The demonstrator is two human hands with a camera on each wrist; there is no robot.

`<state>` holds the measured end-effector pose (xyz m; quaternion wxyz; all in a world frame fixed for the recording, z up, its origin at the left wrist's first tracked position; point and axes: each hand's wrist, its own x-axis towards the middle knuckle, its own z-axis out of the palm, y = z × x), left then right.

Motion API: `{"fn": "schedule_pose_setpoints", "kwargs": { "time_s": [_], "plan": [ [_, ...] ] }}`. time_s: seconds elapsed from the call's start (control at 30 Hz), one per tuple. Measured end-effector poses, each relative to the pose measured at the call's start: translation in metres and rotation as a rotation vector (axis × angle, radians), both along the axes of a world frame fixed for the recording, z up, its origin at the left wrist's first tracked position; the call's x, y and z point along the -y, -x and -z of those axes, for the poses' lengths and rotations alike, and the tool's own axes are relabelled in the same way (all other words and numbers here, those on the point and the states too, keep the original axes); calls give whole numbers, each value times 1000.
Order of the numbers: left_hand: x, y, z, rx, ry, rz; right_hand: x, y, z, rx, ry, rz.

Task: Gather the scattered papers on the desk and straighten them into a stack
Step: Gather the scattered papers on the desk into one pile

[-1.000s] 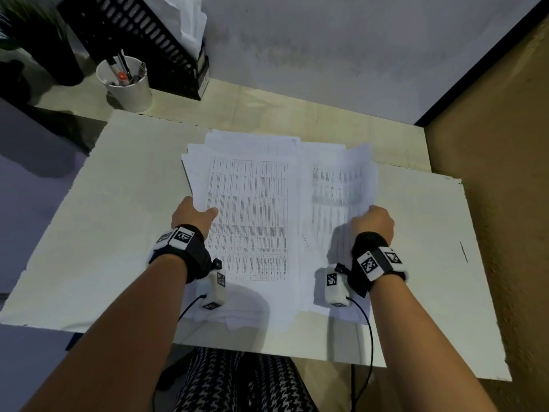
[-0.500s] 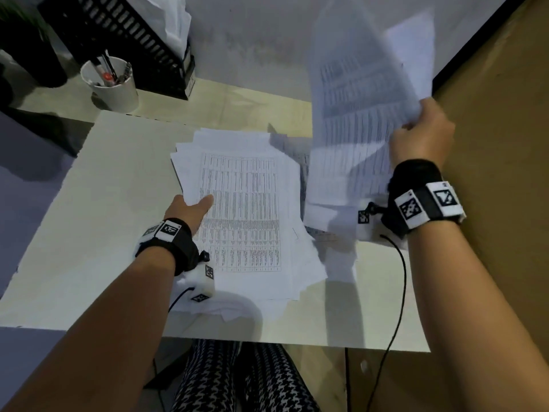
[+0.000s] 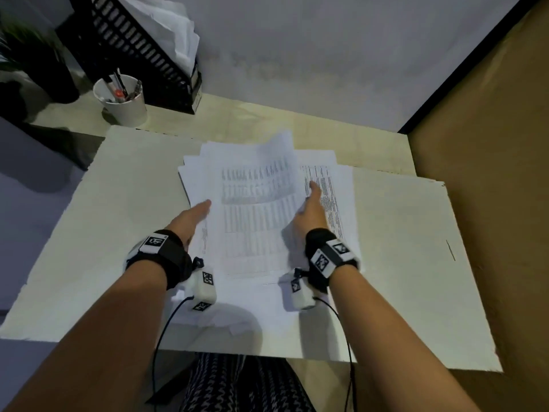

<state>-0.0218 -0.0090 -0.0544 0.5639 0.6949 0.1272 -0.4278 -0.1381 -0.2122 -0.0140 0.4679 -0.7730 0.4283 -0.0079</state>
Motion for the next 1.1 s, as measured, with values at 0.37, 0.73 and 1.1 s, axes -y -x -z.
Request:
{"fn": "schedule_pose_setpoints", "kwargs": {
  "time_s": [0.37, 0.73, 1.1],
  "plan": [
    [9, -8, 11, 232, -458, 313, 60, 26, 19, -408, 282, 425],
    [11, -9, 11, 217, -470, 298, 71, 24, 18, -388, -56, 262],
    [7, -5, 7, 194, -356, 186, 93, 24, -52, -179, 537, 362]
  ]
}}
